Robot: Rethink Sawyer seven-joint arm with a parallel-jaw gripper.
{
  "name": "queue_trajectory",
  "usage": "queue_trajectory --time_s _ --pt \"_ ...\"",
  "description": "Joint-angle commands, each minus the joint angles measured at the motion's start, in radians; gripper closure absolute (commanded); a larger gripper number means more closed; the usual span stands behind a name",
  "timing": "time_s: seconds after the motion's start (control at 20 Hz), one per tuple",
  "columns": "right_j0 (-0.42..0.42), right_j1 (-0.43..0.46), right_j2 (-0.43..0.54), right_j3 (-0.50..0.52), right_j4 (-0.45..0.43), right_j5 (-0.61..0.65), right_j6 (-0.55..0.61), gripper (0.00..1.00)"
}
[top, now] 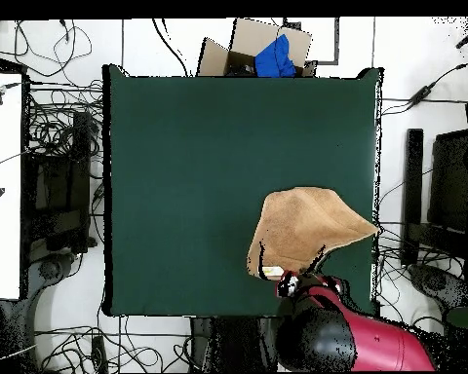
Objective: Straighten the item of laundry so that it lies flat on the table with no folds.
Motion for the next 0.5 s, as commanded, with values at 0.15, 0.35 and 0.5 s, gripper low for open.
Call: queue_trajectory --time_s 0.15,0.35,0.5 --pt "0.014 0.058 0.105 0.061 0.033 0.067 -0.054 1.00" --pt "0.025 0.099 0.103 0.052 0.015 0.040 -0.018 1.00" --pt "0.045 0.114 0.096 0.032 0.011 0.050 0.003 1.00"
